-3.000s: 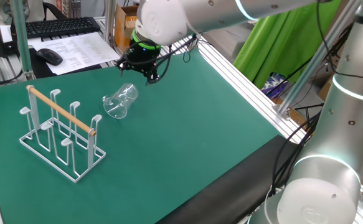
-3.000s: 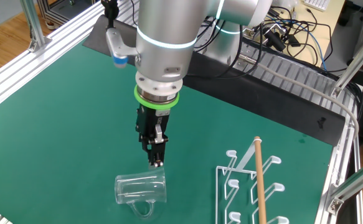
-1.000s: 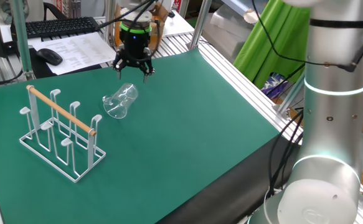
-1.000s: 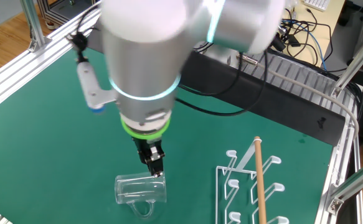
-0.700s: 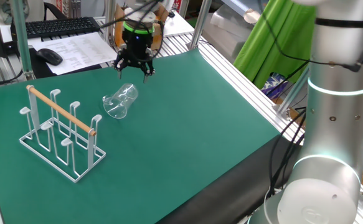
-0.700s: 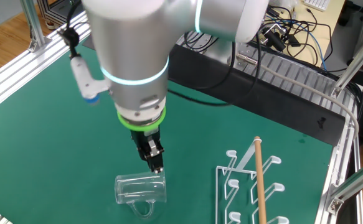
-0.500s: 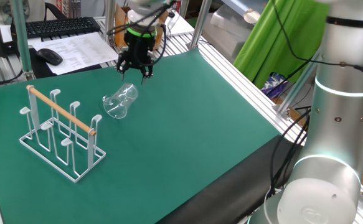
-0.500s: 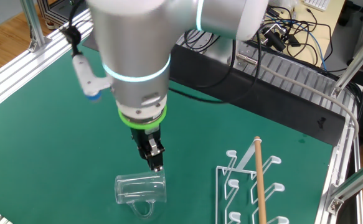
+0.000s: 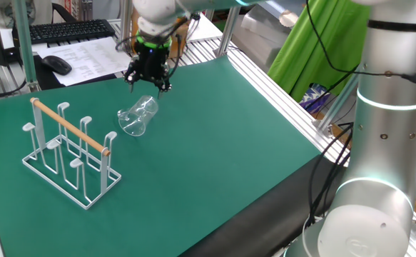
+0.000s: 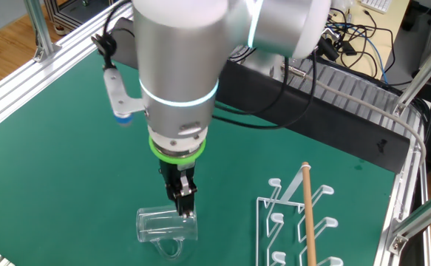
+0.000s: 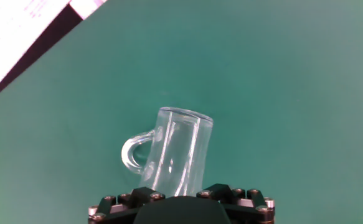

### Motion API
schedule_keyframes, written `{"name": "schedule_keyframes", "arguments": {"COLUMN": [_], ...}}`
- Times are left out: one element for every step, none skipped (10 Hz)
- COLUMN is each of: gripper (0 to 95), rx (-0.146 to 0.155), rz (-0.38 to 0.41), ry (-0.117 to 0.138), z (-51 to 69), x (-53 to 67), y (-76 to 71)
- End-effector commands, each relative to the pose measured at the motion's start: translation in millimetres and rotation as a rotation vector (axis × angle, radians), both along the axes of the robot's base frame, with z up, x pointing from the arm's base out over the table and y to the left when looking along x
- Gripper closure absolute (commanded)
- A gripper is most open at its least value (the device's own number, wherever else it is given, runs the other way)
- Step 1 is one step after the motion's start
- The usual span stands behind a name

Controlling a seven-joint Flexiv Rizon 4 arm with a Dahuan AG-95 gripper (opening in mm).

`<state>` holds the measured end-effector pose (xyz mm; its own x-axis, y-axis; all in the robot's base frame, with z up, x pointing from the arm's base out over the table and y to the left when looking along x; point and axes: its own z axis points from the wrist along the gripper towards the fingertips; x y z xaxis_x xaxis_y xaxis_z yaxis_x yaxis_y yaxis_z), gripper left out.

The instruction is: Put the cup on the cup rack

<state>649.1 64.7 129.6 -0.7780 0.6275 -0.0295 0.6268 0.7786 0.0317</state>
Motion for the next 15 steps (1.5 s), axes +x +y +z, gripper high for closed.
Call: {"name": "schedule_keyframes", "arguments": {"gripper": [19.0,19.0,19.0,19.0,19.0,19.0,19.0,19.0,19.0,19.0,19.0,19.0,19.0,19.0,19.0], "rx": [0.003,0.005,0.007,0.008,0.007,0.007,0.009,0.010,0.008,0.010,0.010,0.009,0.008,0.009,0.008], "rz": [-0.004,-0.003,-0.008,-0.013,-0.027,-0.030,-0.045,-0.049,-0.050,-0.049,-0.052,-0.061,-0.067,-0.066,-0.060], "ry": [0.010,0.011,0.010,0.005,0.000,-0.002,-0.007,-0.010,-0.015,-0.017,-0.019,-0.028,-0.037,-0.040,-0.046], "z": [-5.3,-7.3,-9.8,-12.6,-16.7,-18.2,-21.9,-24.7,-28.1,-30.3,-32.3,-36.8,-41.0,-42.5,-49.9], "x": [8.8,11.5,14.5,16.6,19.0,20.0,22.1,23.1,24.7,25.2,24.5,23.0,21.4,21.1,19.6], "y": [-4.8,-7.3,-9.8,-8.9,-6.9,-6.3,-7.3,-9.6,-13.4,-14.6,-13.3,-10.5,-10.0,-10.3,-12.4]}}
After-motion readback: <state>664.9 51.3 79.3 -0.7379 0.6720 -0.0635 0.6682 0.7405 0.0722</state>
